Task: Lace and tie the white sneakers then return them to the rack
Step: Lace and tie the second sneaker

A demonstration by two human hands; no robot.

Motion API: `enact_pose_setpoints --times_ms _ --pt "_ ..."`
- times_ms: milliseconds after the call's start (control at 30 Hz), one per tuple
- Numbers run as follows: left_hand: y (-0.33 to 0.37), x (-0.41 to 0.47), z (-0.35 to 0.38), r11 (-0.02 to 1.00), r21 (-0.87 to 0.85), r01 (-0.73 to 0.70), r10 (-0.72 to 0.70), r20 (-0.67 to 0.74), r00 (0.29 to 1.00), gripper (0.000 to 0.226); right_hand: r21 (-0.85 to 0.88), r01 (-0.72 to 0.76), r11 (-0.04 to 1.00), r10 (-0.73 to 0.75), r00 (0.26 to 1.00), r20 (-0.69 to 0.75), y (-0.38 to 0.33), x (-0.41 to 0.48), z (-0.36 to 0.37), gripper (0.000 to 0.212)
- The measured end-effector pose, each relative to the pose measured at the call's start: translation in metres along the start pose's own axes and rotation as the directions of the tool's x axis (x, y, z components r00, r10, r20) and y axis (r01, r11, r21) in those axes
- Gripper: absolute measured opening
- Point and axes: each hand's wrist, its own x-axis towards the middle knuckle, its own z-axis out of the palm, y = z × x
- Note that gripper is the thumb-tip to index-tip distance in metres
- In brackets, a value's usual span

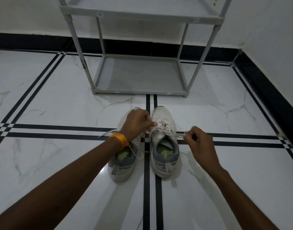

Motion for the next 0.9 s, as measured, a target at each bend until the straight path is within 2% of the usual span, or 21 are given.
enact_pose_setpoints --times_ms 33,133,200,267,367,467,567,633,733,833,900 --pt "-0.002 -0.001 -0.003 0.995 0.091 -0.049 0.047 0.027 0.999 0.029 -0.04 -0.013 0.999 0.013 1.0 0.01 0.008 -0.005 -0.003 0.023" --pt "-0.005 -0.002 -0.009 0.964 0.205 -0.171 0.151 0.111 0.982 0.026 -0.13 -0.007 0.992 0.013 0.999 0.047 0.021 -0.02 0.001 0.031" --pt "-0.006 0.001 -0.012 0.929 0.277 -0.245 0.199 0.182 0.963 0.019 -0.162 -0.016 0.987 0.015 1.0 -0.009 0.021 -0.02 0.005 0.034" --pt "-0.007 0.003 -0.016 0.882 0.374 -0.287 0.205 0.245 0.948 0.014 -0.17 -0.049 0.984 0.036 0.996 -0.082 0.016 -0.014 0.006 0.024" --pt "-0.009 0.004 -0.019 0.809 0.501 -0.307 0.21 0.241 0.947 0.009 -0.281 -0.062 0.958 0.037 0.995 -0.095 0.011 -0.004 0.008 0.011" --pt "-0.007 0.0 -0.016 0.763 0.58 -0.285 0.206 0.199 0.958 0.01 -0.548 -0.064 0.834 0.035 0.997 -0.065 0.013 -0.003 0.014 0.019" --pt "-0.012 0.0 -0.012 0.713 0.657 -0.247 0.19 0.158 0.969 0.012 -0.662 -0.06 0.747 0.077 0.997 -0.003 0.021 -0.008 0.02 0.02" --pt "-0.017 0.004 -0.011 0.734 0.655 -0.18 0.148 0.104 0.983 0.015 -0.652 -0.076 0.755 0.111 0.994 0.013 0.027 -0.008 0.021 0.022" --pt "-0.019 0.008 -0.011 0.821 0.566 -0.07 0.07 0.023 0.997 0.014 -0.61 -0.077 0.789 0.12 0.992 0.029 0.03 -0.005 0.022 0.026" --pt "-0.025 0.01 -0.01 0.859 0.511 -0.04 0.051 -0.008 0.999 0.011 -0.594 -0.067 0.802 0.108 0.994 0.033 0.034 -0.008 0.024 0.024" --pt "-0.028 0.011 -0.011 0.894 0.448 -0.024 0.037 -0.019 0.999 0.013 -0.49 -0.098 0.866 0.134 0.99 0.04 0.039 -0.01 0.025 0.027"
